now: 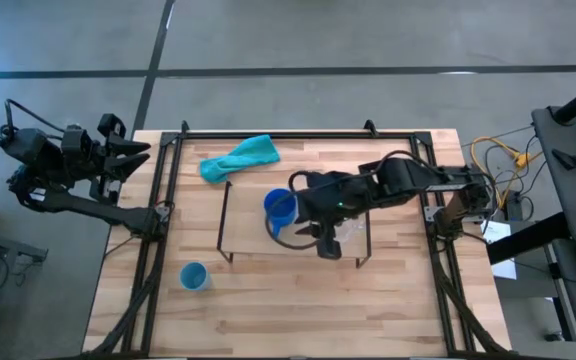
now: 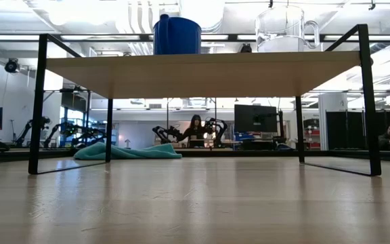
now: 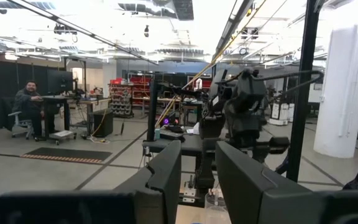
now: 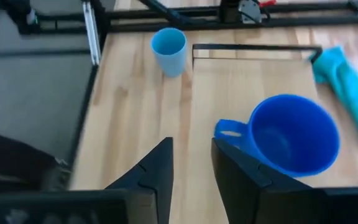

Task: Stack small to large cups/mugs on shelf
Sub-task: Put the blue cup on the shelf

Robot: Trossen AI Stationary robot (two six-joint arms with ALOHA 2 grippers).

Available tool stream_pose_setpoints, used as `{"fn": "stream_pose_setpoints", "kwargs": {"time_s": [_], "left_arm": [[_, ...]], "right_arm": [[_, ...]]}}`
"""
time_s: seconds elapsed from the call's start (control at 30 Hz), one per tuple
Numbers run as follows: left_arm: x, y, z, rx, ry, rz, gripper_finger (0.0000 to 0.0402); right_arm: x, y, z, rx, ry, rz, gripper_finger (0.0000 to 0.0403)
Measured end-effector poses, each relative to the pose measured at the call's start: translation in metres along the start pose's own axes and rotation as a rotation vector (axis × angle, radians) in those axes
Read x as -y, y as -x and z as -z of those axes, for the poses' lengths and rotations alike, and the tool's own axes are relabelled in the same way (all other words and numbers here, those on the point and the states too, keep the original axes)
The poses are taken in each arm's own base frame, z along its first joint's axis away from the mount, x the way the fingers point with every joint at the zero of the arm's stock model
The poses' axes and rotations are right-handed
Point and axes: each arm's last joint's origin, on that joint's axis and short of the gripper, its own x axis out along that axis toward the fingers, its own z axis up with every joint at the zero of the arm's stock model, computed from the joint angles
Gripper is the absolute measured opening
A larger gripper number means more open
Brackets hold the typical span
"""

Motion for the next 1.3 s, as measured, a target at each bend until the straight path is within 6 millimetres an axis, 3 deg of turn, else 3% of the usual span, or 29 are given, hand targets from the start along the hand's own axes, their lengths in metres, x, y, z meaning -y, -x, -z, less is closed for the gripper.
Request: {"fn": "stream_pose_setpoints", "kwargs": {"time_s": [0.57,0.93,1.13,1.3], "left_arm": [[0.0,0.0,0.0,0.0,0.0,0.0,0.0086],[0.0,0.001,0.001,-0.007,0.034,0.011,0.0086],[0.005,-0.015,0.03,-0.298,0.043,-0.005,0.0086],[0.01,-0.04,0.044,-0.404,0.06,-0.082,0.0086]], "right_arm": [[-0.017,-0.029,0.01,-0.077,-0.141,-0.019,0.0098],[-0.018,-0.029,0.01,-0.077,-0.161,-0.021,0.0099],[-0.018,-0.032,0.011,-0.081,-0.142,-0.02,0.0092],[-0.019,-0.032,0.008,-0.054,-0.127,-0.025,0.0088]]}}
